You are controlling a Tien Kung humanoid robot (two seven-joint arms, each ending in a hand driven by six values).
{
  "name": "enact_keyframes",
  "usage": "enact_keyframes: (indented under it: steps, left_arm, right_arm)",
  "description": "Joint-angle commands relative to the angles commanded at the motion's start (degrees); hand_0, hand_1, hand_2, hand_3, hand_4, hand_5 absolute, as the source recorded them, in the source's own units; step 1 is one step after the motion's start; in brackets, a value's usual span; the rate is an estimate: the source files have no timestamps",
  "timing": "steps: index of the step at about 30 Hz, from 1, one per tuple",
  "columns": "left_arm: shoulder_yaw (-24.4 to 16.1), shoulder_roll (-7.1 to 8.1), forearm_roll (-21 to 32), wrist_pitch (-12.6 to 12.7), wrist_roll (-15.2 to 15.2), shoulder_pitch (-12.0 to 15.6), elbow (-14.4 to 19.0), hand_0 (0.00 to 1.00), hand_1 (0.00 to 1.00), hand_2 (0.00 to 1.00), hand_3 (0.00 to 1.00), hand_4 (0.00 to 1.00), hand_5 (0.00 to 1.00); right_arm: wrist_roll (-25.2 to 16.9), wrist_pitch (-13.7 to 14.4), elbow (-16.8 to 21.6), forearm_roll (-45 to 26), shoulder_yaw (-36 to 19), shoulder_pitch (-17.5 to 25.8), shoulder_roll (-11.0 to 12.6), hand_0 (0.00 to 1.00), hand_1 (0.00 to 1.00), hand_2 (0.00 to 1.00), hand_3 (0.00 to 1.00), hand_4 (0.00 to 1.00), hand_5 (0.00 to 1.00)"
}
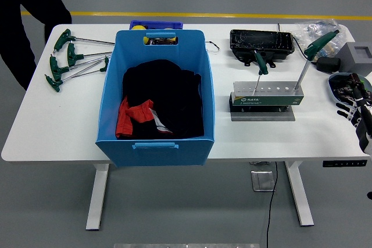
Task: Lift tool from toolbox,place it in box,lift tool from toolbox,place it in box
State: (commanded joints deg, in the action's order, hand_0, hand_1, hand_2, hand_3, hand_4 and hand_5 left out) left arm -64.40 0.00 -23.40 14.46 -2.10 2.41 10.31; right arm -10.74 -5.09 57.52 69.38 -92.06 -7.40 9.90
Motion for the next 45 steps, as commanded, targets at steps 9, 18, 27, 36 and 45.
enact_keyframes:
  steps: [9,18,27,36,45]
  left_arm:
    - [-6.94,0.00,0.25,0.07,-2.27,-0.49,0.00,0.712,0.727,0.773,0.816,0.687,0.908]
    - [0.37,1.25,-6.49,1.23,0.12,-2.86,0.00,0.703,0.710,0.747,0.773,0.626,0.928]
    - [6.49,2.53,-16.34,4.73,-2.04,-3.81,0.00,0.694,0.709,0.750,0.750,0.611,0.951]
    - [16.87,2.72,4.91,0.41,-5.84,-3.40,0.59,0.717,0.741,0.807,0.814,0.825,0.998]
    - [15.90,2.76,5.82,-0.52,-5.26,-3.64,0.19,0.719,0.742,0.805,0.815,0.847,0.998]
  right_arm:
    - [0.00,-0.02,-0.09,0.02,-0.15,-0.22,-0.09,0.828,0.798,0.832,0.861,0.998,0.969]
    - [-0.01,0.02,-0.20,0.03,-0.24,-0.34,-0.04,0.828,0.799,0.833,0.861,0.998,0.969]
    - [-0.02,0.07,-0.18,0.00,-0.18,-0.46,-0.01,0.828,0.799,0.832,0.861,0.998,0.970]
    - [-0.01,0.09,-0.19,0.04,-0.35,-0.42,0.05,0.829,0.800,0.833,0.861,0.998,0.971]
    - [-0.04,0.15,-0.13,-0.02,0.07,-0.76,0.27,0.828,0.799,0.833,0.860,0.998,0.970]
